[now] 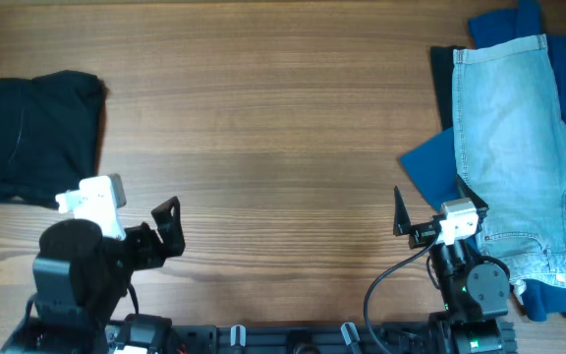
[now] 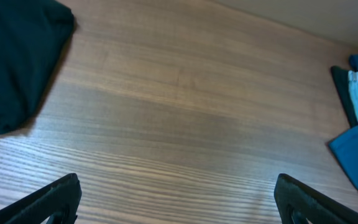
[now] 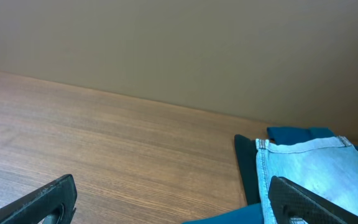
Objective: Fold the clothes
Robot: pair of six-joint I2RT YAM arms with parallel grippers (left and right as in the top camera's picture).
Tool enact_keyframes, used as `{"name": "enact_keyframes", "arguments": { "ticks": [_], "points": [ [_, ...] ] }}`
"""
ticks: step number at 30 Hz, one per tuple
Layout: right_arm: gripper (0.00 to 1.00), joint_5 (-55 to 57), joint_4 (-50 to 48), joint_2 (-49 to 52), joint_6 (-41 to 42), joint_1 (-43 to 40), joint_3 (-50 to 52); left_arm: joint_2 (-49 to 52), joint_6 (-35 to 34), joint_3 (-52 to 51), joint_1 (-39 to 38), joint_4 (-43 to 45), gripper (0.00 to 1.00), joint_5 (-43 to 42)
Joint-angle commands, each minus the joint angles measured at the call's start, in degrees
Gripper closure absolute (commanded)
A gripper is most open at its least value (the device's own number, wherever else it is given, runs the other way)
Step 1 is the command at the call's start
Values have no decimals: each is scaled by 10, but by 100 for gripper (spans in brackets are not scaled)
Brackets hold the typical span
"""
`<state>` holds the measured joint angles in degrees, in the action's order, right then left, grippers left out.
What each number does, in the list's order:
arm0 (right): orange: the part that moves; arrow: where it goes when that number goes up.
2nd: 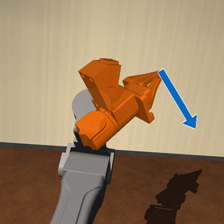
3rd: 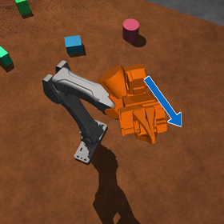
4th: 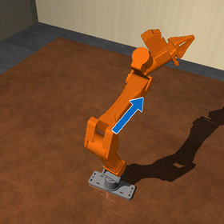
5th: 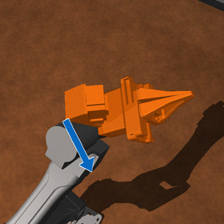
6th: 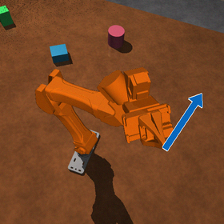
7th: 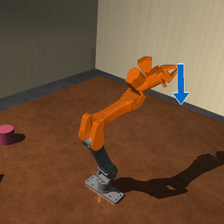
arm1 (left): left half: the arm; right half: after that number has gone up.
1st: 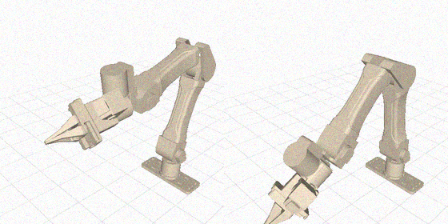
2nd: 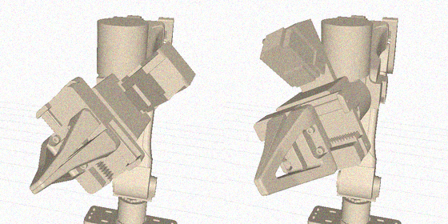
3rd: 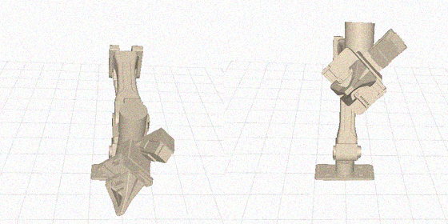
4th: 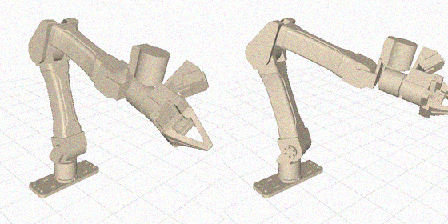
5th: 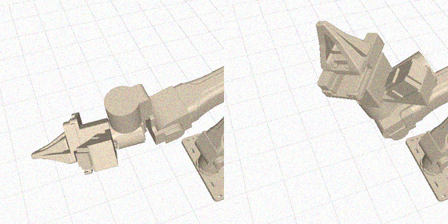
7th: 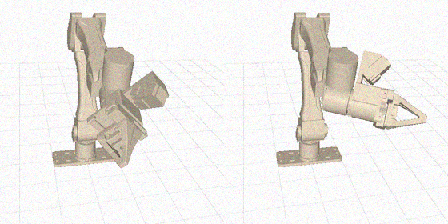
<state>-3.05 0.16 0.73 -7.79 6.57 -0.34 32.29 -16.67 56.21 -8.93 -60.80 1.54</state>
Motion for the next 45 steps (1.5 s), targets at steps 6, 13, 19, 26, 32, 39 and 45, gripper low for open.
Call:
{"name": "enact_keyframes", "arguments": {
  "ticks": [6, 13, 19, 26, 32, 39, 45],
  "points": [
    [0, -13, -3, -5, 4, -2, 0, -149, -1, -224, 14, 164, 0, 11],
    [0, -13, -3, -5, 4, -2, 0, -279, 13, -433, 13, 383, 0, 8],
    [0, -13, -3, -5, 4, -2, 0, -320, 129, -512, 15, 538, 0, 6],
    [0, -13, -3, -5, 4, -2, 0, -321, 153, -559, 18, 566, 0, -4],
    [0, -13, -3, -5, 4, -2, 0, -321, 160, -559, 17, 566, 0, -13],
    [0, -13, -3, -5, 4, -2, 0, -321, 160, -559, 19, 566, 0, -13],
    [0, -13, -3, -5, 4, -2, 0, -321, 160, -559, 31, 566, 0, -13]
  ]
}}
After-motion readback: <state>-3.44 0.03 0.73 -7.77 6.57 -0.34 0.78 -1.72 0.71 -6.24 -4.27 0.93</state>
